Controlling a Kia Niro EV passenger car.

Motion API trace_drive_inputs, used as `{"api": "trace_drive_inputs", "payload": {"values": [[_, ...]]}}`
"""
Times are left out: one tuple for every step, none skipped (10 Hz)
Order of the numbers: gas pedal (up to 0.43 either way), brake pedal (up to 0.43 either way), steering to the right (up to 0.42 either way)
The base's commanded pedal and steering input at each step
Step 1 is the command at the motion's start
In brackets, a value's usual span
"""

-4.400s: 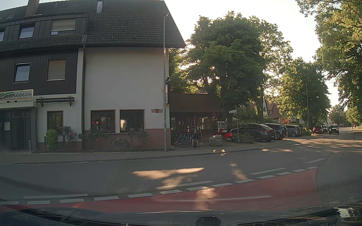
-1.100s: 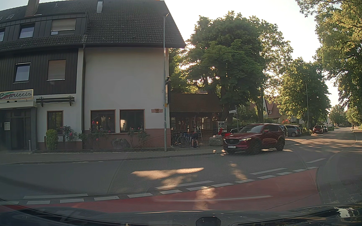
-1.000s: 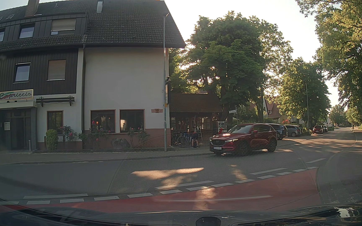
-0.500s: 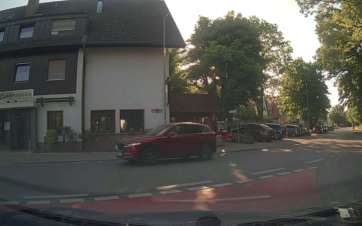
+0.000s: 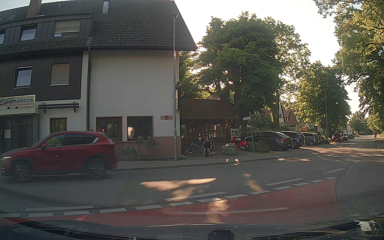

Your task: Follow the waypoints while adhering to traffic rules and regulations

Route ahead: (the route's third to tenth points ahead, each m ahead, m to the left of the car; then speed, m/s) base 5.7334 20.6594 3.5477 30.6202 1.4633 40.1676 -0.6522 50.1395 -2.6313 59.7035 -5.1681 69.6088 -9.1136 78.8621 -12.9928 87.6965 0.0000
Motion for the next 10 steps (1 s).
{"api": "trace_drive_inputs", "payload": {"values": [[0.0,0.238,-0.042],[0.0,0.238,-0.042],[0.0,0.238,-0.042],[0.0,0.238,-0.042],[0.0,0.238,-0.042],[0.0,0.238,-0.042],[0.0,0.238,-0.042],[0.0,0.238,-0.042],[0.0,0.238,-0.042],[0.0,0.238,-0.042]]}}
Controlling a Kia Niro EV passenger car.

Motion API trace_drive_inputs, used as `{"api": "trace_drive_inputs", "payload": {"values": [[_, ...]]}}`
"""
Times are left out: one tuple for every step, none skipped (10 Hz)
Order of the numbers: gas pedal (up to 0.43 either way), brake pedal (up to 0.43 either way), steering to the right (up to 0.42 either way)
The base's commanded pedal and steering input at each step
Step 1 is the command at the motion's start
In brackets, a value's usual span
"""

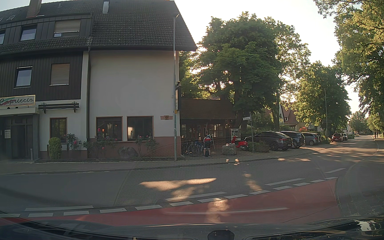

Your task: Follow the waypoints while adhering to traffic rules and regulations

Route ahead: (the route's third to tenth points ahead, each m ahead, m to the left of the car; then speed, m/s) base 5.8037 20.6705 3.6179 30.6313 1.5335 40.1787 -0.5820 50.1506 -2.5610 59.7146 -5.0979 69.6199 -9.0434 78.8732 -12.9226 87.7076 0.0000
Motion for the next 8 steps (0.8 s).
{"api": "trace_drive_inputs", "payload": {"values": [[0.0,0.238,-0.042],[0.0,0.238,-0.042],[0.0,0.238,-0.042],[0.0,0.238,-0.042],[0.0,0.238,-0.042],[0.0,0.238,-0.042],[0.0,0.238,-0.042],[0.0,0.238,-0.042]]}}
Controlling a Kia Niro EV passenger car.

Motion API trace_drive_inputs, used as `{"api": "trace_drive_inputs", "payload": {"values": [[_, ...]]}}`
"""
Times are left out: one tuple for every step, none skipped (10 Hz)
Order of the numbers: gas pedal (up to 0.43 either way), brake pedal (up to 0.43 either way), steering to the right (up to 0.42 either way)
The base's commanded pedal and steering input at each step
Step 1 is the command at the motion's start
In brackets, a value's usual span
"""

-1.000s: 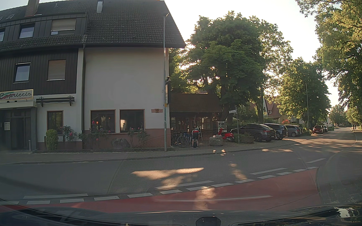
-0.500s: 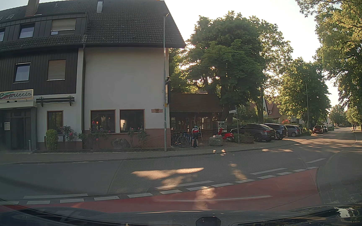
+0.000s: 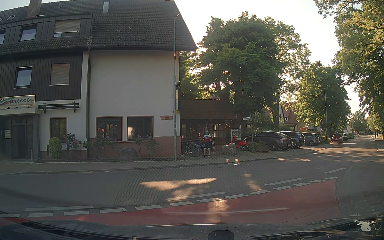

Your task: Follow the waypoints while adhering to traffic rules and regulations

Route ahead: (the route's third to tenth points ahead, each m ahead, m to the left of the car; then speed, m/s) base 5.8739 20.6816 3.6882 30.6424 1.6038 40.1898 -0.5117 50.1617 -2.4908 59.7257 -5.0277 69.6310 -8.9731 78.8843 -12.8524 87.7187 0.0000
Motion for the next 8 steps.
{"api": "trace_drive_inputs", "payload": {"values": [[0.0,0.232,-0.042],[0.0,0.238,-0.042],[0.0,0.238,-0.042],[0.0,0.238,-0.042],[0.0,0.238,-0.042],[0.0,0.238,-0.042],[0.0,0.238,-0.042],[0.0,0.238,-0.042]]}}
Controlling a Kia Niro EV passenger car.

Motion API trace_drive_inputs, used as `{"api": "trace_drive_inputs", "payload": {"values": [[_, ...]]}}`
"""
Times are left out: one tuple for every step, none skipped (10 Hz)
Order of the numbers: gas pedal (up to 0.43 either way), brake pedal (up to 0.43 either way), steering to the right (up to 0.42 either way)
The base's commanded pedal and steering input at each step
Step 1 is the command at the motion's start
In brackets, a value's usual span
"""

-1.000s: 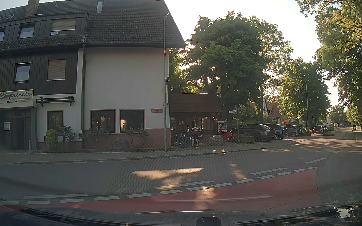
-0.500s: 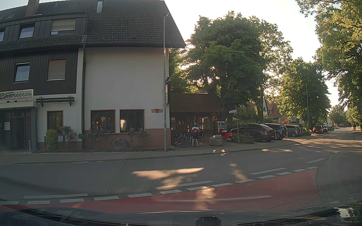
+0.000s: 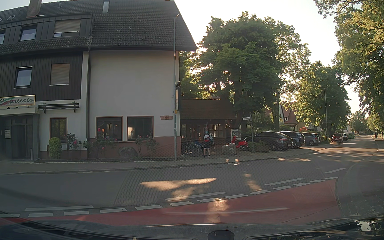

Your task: Follow the waypoints while adhering to traffic rules and regulations

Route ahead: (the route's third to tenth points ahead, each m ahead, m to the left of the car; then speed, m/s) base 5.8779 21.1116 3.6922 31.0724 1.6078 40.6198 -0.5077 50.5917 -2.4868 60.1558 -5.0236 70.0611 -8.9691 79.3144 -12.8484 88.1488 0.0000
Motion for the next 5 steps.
{"api": "trace_drive_inputs", "payload": {"values": [[0.0,0.238,-0.042],[0.0,0.238,-0.042],[0.0,0.238,-0.042],[0.0,0.238,-0.042],[0.0,0.238,-0.042]]}}
